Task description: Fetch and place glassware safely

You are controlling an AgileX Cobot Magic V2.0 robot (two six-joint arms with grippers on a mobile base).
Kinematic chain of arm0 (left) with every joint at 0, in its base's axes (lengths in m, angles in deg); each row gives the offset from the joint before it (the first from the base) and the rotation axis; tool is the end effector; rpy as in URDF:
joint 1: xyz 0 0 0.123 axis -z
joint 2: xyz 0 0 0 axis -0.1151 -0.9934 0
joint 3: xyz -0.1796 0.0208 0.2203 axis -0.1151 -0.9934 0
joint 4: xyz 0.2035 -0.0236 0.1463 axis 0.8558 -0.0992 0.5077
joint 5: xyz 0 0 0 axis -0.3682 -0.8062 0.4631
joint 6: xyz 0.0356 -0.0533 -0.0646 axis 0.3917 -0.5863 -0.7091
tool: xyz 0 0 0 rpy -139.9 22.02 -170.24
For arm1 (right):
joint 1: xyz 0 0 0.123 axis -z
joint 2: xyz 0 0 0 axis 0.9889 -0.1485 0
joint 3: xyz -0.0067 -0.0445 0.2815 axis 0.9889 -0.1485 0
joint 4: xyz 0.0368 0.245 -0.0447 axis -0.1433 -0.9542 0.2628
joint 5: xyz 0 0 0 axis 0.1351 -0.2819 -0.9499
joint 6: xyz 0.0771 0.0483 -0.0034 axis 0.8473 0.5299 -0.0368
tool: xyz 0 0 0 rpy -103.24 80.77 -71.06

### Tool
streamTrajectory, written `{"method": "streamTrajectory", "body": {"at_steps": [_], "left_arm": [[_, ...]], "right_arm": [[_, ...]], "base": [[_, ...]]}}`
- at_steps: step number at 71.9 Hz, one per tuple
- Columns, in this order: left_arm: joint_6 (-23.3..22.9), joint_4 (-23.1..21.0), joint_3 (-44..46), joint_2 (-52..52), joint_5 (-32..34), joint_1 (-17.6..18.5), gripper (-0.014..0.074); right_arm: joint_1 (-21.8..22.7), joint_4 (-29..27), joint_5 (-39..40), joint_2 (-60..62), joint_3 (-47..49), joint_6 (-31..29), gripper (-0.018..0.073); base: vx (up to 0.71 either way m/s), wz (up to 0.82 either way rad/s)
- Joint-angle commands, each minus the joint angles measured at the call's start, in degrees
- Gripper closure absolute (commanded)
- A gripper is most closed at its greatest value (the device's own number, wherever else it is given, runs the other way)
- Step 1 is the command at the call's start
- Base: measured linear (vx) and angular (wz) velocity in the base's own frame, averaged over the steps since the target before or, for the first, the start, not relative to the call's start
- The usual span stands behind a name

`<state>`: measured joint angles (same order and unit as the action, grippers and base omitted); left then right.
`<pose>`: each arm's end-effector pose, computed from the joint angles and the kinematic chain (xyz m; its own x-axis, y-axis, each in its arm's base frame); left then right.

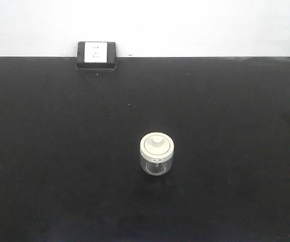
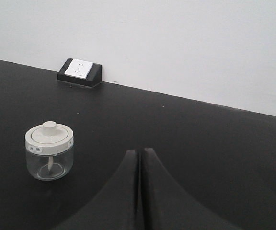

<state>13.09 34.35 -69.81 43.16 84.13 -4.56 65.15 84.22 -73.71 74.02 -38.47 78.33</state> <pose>0.0571 -0.0018 0.1987 -0.0026 -0.0332 -0.9994 0.0335 0.9989 -0.0333 0.0348 0.0073 0.2603 -0.0192 -0.1242 -0.9921 -0.2558 0.9598 -0.1152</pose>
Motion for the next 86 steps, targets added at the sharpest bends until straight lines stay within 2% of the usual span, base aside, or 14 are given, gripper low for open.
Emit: {"method": "streamTrajectory", "body": {"at_steps": [1, 21, 34, 46, 59, 72, 86], "left_arm": [[-0.4, -0.5, -1.8, 1.1, 4.0, -0.1, 0.0603], [-0.4, -0.5, -1.8, 1.1, 4.0, -0.1, 0.0603], [-0.4, -0.5, -1.8, 1.1, 4.0, -0.1, 0.0603], [-0.4, -0.5, -1.8, 1.1, 4.0, -0.1, 0.0603], [-0.4, -0.5, -1.8, 1.1, 4.0, -0.1, 0.0603], [-0.4, -0.5, -1.8, 1.1, 4.0, -0.1, 0.0603], [-0.4, -0.5, -1.8, 1.1, 4.0, -0.1, 0.0603]], "right_arm": [[0.0, 0.4, 4.6, 0.0, 1.3, 0.1, 0.0567], [1.3, 1.5, 5.6, 0.3, -0.9, -0.6, 0.0567], [7.8, 1.3, 12.2, 0.3, -7.2, -1.2, 0.0567], [13.0, -2.3, 20.1, 0.3, -13.1, -0.7, 0.0567], [18.1, -5.6, 23.8, 0.3, -17.2, -0.7, 0.0567], [18.6, -4.3, 23.2, 0.3, -17.1, 0.2, 0.0567], [18.6, -0.9, 23.2, 0.3, -17.1, 4.9, 0.0567]], "base": [[0.0, 0.0], [0.0, 0.0], [0.0, 0.0], [0.0, 0.0], [0.0, 0.0], [0.0, 0.0], [0.0, 0.0]]}}
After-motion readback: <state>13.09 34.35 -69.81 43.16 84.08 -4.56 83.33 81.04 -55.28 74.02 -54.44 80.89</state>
